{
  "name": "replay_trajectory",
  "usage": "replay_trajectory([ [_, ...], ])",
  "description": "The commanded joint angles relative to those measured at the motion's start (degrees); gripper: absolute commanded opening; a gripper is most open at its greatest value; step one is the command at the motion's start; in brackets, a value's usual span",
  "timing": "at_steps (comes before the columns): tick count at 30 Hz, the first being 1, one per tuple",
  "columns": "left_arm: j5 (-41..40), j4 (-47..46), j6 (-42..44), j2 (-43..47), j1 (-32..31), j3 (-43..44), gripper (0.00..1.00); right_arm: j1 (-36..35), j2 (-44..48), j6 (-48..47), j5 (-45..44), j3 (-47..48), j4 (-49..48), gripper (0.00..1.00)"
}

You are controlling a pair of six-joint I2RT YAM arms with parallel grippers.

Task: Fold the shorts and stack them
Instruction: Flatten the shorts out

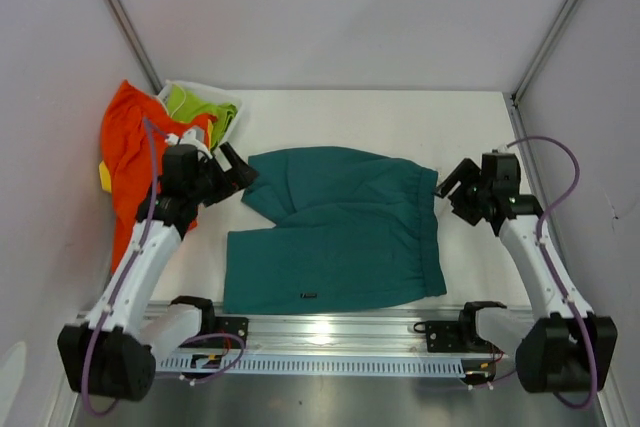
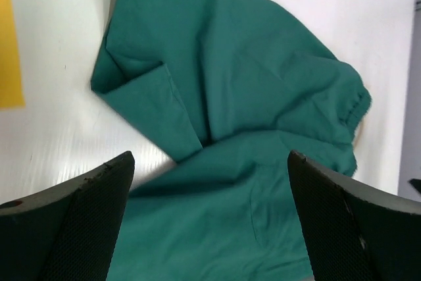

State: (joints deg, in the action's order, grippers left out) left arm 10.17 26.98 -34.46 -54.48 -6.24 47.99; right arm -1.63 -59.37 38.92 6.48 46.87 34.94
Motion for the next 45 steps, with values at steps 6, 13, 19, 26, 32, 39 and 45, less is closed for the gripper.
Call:
replay_trajectory([
  [6, -1.8, -6.7, -2.9, -23.5, 0.1, 16.7, 0.99, 0.1, -17.5, 6.2, -0.1, 14.1, -9.8, 0.73],
  [13, -2.8, 2.1, -7.1, -43.0, 0.3, 36.1, 0.99, -0.3, -29.1, 21.0, -0.8, 20.4, -7.4, 0.66],
  [19, -0.8, 0.0, -13.8, -53.0, 1.2, 40.2, 0.96, -0.2, -36.4, 30.4, -1.1, 23.4, -9.3, 0.60],
  [26, -1.7, 0.4, -15.5, -60.9, 1.7, 46.8, 0.93, 0.0, -44.9, 34.1, -2.3, 28.2, -9.3, 0.56],
  [32, -1.8, 1.8, -16.5, -65.5, 1.8, 51.2, 0.91, 0.5, -49.2, 37.8, -3.9, 28.6, -9.8, 0.57],
  [39, -1.8, 1.0, -18.4, -66.9, 2.3, 51.9, 0.90, 1.0, -52.5, 41.4, -5.1, 29.9, -6.0, 0.58],
  [45, -1.6, 0.9, -19.4, -68.7, 2.4, 52.8, 0.90, 1.1, -54.4, 44.1, -6.5, 30.6, -4.1, 0.61],
])
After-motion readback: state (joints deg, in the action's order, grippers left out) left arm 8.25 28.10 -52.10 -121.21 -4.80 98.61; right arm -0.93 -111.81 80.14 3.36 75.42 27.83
